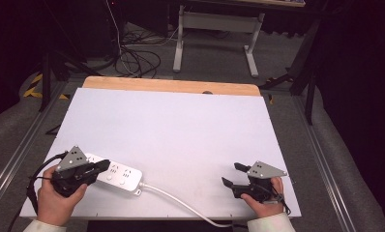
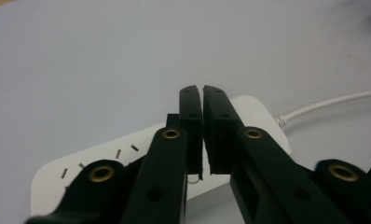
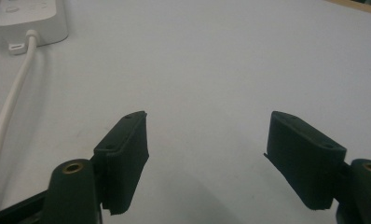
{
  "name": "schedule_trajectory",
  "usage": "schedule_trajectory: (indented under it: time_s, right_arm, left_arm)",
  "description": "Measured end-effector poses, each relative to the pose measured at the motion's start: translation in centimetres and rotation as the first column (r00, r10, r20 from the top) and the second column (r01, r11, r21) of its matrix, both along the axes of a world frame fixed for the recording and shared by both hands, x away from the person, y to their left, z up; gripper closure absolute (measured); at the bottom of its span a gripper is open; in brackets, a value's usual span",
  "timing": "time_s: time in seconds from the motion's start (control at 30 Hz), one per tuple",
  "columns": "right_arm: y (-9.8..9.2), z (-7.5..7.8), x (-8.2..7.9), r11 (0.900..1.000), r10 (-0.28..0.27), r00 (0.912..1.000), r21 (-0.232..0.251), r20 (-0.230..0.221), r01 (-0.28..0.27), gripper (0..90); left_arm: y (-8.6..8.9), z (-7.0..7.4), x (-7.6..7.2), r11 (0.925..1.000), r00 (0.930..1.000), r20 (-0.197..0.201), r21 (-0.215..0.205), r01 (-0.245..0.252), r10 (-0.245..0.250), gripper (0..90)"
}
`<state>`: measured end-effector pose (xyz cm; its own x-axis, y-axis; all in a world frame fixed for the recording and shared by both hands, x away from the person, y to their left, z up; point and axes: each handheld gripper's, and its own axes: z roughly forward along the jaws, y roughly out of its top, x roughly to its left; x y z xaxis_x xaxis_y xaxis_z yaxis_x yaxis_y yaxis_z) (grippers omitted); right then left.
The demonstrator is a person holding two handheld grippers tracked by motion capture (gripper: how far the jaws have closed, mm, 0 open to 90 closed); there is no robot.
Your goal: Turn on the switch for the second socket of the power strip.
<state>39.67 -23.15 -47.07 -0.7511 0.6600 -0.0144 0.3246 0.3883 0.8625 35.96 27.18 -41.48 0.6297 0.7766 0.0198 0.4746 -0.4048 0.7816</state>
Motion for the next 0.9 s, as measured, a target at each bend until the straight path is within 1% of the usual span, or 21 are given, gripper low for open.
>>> schedule_trajectory:
  time_s: [0.07, 0.17, 0.2, 0.27, 0.3, 0.33, 0.37, 0.4, 0.43, 0.5, 0.53, 0.6, 0.77, 0.9]
  right_arm:
    - [0.0, 0.0, 0.0, 1.000, 0.002, 1.0000, -0.001, -0.003, -0.002, 29.7]
    - [0.1, 0.0, 0.0, 1.000, 0.006, 1.0000, -0.003, 0.000, -0.006, 30.2]
    - [0.1, 0.0, 0.0, 1.000, 0.006, 1.0000, -0.003, 0.000, -0.006, 30.2]
    - [0.1, 0.0, 0.0, 1.000, 0.006, 1.0000, -0.003, 0.000, -0.006, 30.2]
    - [0.1, 0.0, 0.0, 1.000, 0.007, 1.0000, -0.003, -0.001, -0.007, 30.2]
    - [0.1, 0.0, 0.0, 1.000, 0.007, 1.0000, -0.003, -0.001, -0.007, 30.2]
    - [0.1, 0.0, 0.0, 1.000, 0.007, 1.0000, -0.002, -0.001, -0.007, 30.2]
    - [0.1, 0.0, 0.0, 1.000, 0.007, 1.0000, -0.002, -0.001, -0.007, 30.2]
    - [0.1, 0.0, 0.0, 1.000, 0.007, 1.0000, -0.003, -0.001, -0.007, 30.2]
    - [0.1, 0.0, 0.0, 1.000, 0.008, 1.0000, -0.002, -0.001, -0.008, 30.1]
    - [0.1, 0.0, 0.0, 1.000, 0.008, 1.0000, -0.003, -0.001, -0.008, 30.2]
    - [0.1, 0.0, 0.0, 1.000, 0.009, 1.0000, -0.002, -0.001, -0.009, 30.2]
    - [0.1, 0.0, 0.0, 1.000, 0.009, 1.0000, -0.002, -0.002, -0.009, 30.1]
    - [0.1, 0.0, 0.0, 1.000, 0.010, 0.9999, -0.002, -0.003, -0.010, 30.1]
  left_arm:
    - [-0.2, 0.1, -0.1, 0.9998, 0.9999, -0.008, 0.012, 0.014, -0.014, 89.9]
    - [-0.8, 0.3, -0.2, 0.9983, 0.9995, -0.011, 0.048, 0.031, -0.031, 89.9]
    - [-0.8, 0.3, -0.2, 0.9983, 0.9995, -0.011, 0.048, 0.031, -0.031, 89.9]
    - [-0.9, 0.4, -0.2, 0.9975, 0.9993, -0.014, 0.061, 0.034, -0.033, 89.9]
    - [-1.0, 0.3, -0.2, 0.9974, 0.9992, -0.022, 0.063, 0.033, -0.032, 90.0]
    - [-1.1, 0.3, 0.0, 0.9964, 0.9989, -0.038, 0.078, 0.032, -0.029, 90.0]
    - [-1.1, 0.3, 0.0, 0.9964, 0.9989, -0.038, 0.078, 0.032, -0.029, 89.9]
    - [-1.2, 0.3, 0.2, 0.9951, 0.9977, -0.063, 0.094, 0.031, -0.026, 90.0]
    - [-1.2, 0.3, 0.2, 0.9951, 0.9977, -0.063, 0.094, 0.031, -0.026, 90.0]
    - [-1.3, 0.2, 0.3, 0.9940, 0.9962, -0.086, 0.107, 0.023, -0.014, 90.0]
    - [-1.3, 0.2, 0.4, 0.9927, 0.9961, -0.087, 0.118, 0.025, -0.014, 89.9]
    - [-1.3, 0.0, 0.6, 0.9913, 0.9939, -0.108, 0.127, 0.036, -0.022, 90.0]
    - [-1.7, -0.2, 1.0, 0.9831, 0.9892, -0.145, 0.177, 0.047, -0.021, 89.9]
    - [-1.9, -0.6, 1.3, 0.9784, 0.9841, -0.177, 0.202, 0.041, -0.004, 89.9]
